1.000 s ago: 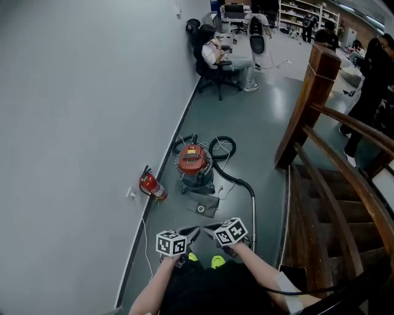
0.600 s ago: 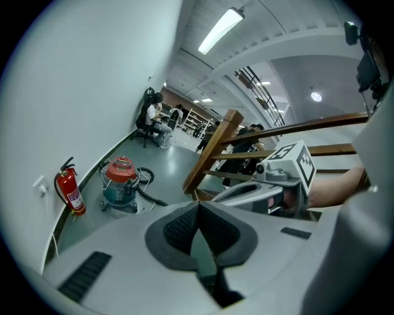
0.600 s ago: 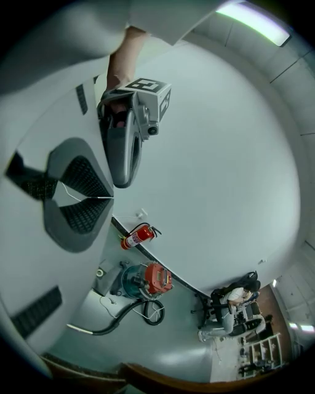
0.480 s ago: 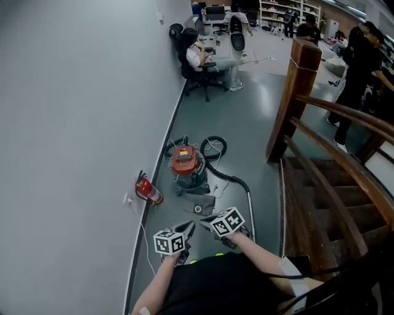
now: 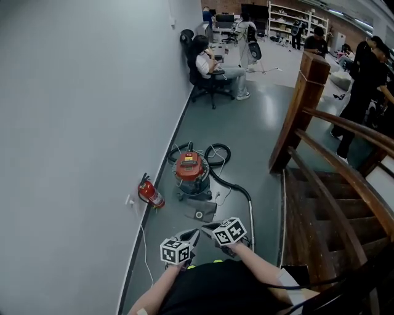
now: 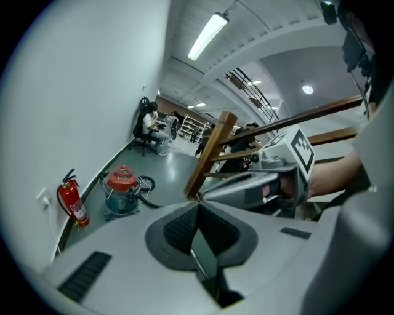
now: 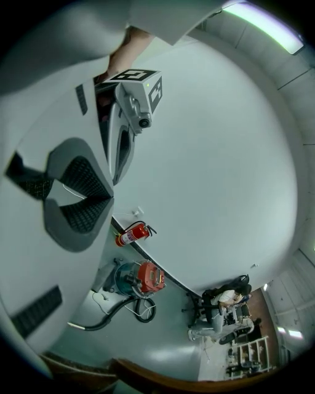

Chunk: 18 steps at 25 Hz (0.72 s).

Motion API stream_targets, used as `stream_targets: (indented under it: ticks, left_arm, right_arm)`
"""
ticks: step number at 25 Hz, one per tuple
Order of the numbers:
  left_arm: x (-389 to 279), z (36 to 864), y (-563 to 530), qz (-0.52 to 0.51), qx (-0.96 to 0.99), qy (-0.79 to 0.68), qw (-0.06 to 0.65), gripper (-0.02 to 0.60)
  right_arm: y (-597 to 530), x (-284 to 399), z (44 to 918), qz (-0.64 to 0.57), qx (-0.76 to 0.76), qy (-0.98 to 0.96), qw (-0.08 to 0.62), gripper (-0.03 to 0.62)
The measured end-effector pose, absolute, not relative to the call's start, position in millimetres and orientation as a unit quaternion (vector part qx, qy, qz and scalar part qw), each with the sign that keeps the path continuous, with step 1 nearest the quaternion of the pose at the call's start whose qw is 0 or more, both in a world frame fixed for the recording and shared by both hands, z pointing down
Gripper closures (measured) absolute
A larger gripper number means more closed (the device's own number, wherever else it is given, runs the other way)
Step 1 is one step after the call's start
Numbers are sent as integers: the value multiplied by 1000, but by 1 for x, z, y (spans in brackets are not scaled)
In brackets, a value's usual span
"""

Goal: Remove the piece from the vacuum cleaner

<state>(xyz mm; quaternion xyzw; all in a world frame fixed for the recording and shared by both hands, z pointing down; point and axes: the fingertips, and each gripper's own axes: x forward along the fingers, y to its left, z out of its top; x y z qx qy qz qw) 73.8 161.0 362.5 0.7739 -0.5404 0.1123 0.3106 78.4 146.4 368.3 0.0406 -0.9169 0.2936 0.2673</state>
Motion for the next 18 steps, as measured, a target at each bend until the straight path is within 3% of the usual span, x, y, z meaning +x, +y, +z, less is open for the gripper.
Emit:
stream_targets:
  ticks: [18]
  left_arm:
    - [77,363,167,126,782,-533,298,572]
  right_arm:
    - [144,75,354,267,51,-928,254,579]
